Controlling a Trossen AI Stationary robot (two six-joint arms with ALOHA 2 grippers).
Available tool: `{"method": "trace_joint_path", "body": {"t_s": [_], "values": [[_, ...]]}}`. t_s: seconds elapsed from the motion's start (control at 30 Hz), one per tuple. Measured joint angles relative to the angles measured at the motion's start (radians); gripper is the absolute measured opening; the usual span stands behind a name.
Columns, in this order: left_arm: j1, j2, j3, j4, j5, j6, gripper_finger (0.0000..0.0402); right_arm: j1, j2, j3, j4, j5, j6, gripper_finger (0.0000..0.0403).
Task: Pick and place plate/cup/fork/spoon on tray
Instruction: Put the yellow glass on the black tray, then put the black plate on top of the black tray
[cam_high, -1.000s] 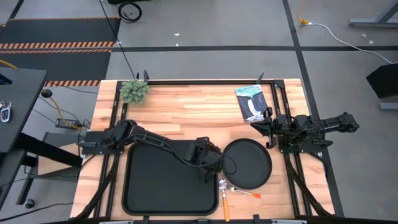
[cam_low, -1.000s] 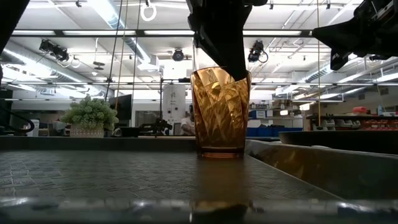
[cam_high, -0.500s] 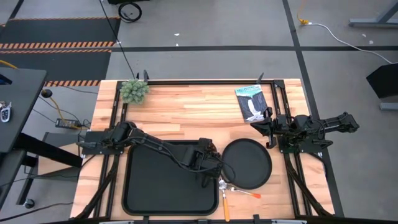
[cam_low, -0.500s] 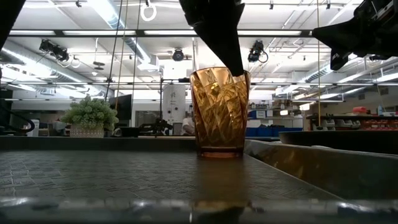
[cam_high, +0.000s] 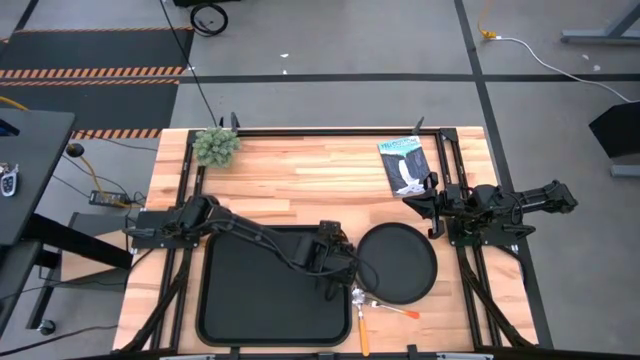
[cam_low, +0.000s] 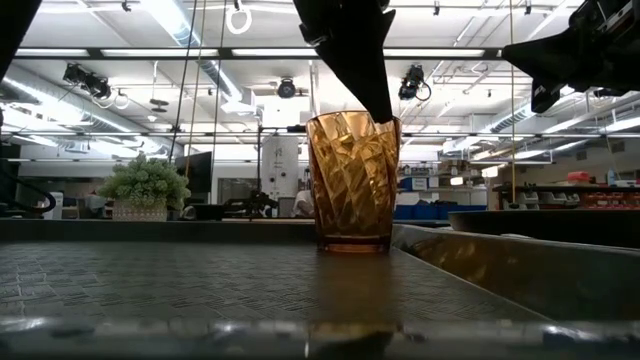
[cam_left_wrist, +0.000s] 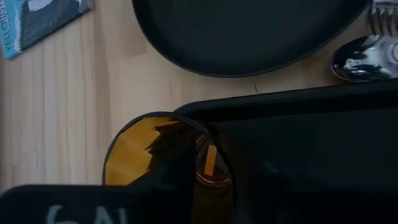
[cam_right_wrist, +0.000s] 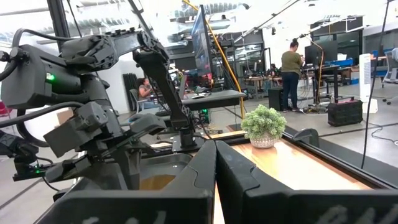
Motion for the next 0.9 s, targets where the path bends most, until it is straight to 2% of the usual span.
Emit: {"method": "trace_joint_path", "body": {"t_s": [0.27,0.57,0.73,0.9], "values": [[-0.012,-0.001,0.0,0.001,-0.014,0.02,0.0117,0.0,0.0,0.0,0.0,0.0,0.0,0.0016],[-0.036,-0.006,0.0,0.028,-0.18,0.139,0.0117,0.0,0.0,0.0,0.0,0.0,0.0,0.0016],[-0.042,-0.006,0.0,0.099,-0.173,0.201,0.0117,0.0,0.0,0.0,0.0,0.0,0.0,0.0016],[-0.05,-0.006,0.0,0.215,-0.036,0.255,0.0117,0.0,0.0,0.0,0.0,0.0,0.0,0.0016]]}}
